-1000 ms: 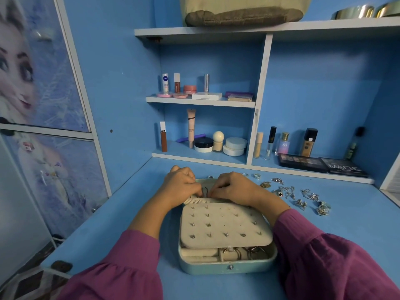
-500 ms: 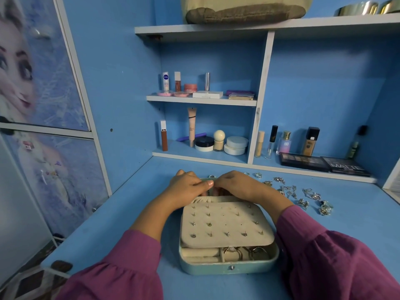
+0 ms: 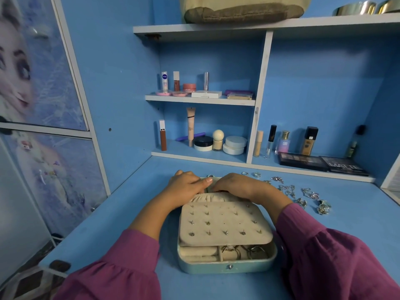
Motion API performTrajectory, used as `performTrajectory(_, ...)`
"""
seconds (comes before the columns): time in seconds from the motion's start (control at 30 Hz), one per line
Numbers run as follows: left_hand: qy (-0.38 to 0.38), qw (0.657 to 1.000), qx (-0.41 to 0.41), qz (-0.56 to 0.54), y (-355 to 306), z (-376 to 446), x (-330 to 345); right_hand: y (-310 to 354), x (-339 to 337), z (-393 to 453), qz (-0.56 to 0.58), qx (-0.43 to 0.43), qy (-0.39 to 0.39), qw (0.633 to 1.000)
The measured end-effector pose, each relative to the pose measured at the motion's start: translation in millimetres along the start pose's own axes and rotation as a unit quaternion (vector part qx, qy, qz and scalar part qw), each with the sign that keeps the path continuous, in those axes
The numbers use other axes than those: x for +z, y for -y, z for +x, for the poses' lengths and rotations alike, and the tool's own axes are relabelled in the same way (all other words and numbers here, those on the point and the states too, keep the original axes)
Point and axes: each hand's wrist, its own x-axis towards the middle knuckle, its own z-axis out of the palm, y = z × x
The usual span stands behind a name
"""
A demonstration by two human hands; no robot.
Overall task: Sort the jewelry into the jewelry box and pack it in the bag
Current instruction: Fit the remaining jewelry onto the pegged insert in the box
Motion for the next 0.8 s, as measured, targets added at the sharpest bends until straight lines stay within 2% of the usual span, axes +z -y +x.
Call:
performTrajectory(0.07, -0.012, 1.000, -0.005, -0.027, 1.7, -0.2, 0.1, -0.5, 0.4, -2.0, 0.001, -0.024, 0.003, 1.000)
performTrajectory(0.17, -0.010, 1.000, 0.000, -0.005, 5.6, 2.0, 2.2, -2.4, 1.0, -2.4, 0.012, -0.038, 0.007, 0.999)
performTrajectory(0.37, -0.004, 1.000, 0.002, -0.006, 5.3, 2.5, 2.7, -3.1, 2.3, -0.9, -0.002, -0.028, -0.005, 1.000)
performTrajectory(0.53, -0.015, 0.998, 0.010, -0.052, 4.7, 5.3, 6.4, -5.1, -3.0, -2.5, -0.013, -0.029, -0.034, 0.999)
performTrajectory(0.7, 0.002, 0.996, 0.009, -0.084, -1.2, 6.3, 10.2, -12.3, -14.6, -4.8, -0.026, -0.025, -0.026, 0.999)
performTrajectory(0.8, 0.008, 0.996, 0.010, -0.083, -1.2, 6.0, 8.6, -17.3, -25.0, -4.5, 0.010, -0.046, -0.082, 0.996)
